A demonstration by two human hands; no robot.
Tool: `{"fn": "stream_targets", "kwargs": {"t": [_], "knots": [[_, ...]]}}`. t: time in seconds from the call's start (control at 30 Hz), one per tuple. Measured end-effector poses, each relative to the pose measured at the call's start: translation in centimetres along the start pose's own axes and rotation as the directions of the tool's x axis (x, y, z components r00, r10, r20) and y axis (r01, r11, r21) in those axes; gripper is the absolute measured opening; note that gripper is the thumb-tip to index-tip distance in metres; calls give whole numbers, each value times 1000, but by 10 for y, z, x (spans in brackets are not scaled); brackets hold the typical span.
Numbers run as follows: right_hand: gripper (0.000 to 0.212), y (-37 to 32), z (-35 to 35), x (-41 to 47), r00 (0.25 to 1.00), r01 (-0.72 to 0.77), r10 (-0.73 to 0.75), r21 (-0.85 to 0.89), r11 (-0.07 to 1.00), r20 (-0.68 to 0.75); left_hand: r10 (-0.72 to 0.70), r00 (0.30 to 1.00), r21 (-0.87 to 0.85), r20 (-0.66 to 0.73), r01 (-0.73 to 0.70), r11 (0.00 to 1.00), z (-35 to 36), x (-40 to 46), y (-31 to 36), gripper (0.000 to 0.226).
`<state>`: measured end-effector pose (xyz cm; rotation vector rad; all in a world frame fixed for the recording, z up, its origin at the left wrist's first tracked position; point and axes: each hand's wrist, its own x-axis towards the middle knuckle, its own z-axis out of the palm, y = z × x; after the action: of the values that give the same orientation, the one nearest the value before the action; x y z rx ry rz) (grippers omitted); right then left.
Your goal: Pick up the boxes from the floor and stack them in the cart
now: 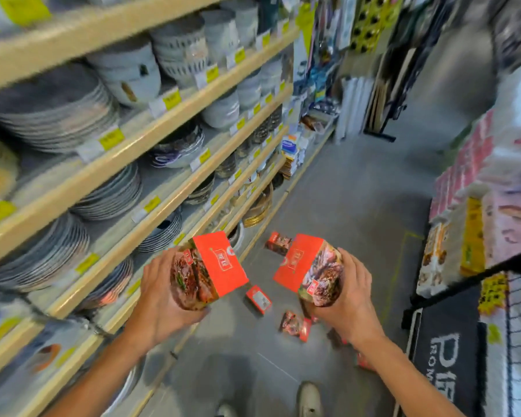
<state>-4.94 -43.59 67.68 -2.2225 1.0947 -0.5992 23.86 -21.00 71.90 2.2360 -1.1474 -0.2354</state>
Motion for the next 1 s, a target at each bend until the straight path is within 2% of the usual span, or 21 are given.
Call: {"fn": "stream_targets", "kwargs": {"t": [0.13,0.23,0.33,0.47,0.63,0.67,0.8,1.0], "knots": [[122,-42,-11,16,996,87,-85,170,982,-18,28,989,-22,-147,-32,999,-40,-17,15,119],[120,-66,-14,35,979,197,-203,258,946,-5,0,969,-18,-249,-5,1000,-61,-34,34,114],[115,-93,-12,57,932,336,-362,339,879,14,-74,939,-37,-335,65,997,-76,-55,50,119],[118,-131,3,73,850,433,-519,445,784,88,-180,879,-19,-442,191,981,-94,-98,54,120],[121,-182,39,72,717,509,-675,529,679,176,-319,732,-46,-602,367,929,-117,-170,62,115],[124,-197,47,65,677,524,-710,549,651,195,-337,685,-57,-646,397,916,-122,-191,64,113],[126,-236,73,31,563,474,-769,644,601,304,-409,535,-106,-739,507,856,-135,-252,74,114],[127,-311,100,-53,310,468,-876,742,479,370,-452,301,-170,-839,644,746,-147,-370,85,112]]}}
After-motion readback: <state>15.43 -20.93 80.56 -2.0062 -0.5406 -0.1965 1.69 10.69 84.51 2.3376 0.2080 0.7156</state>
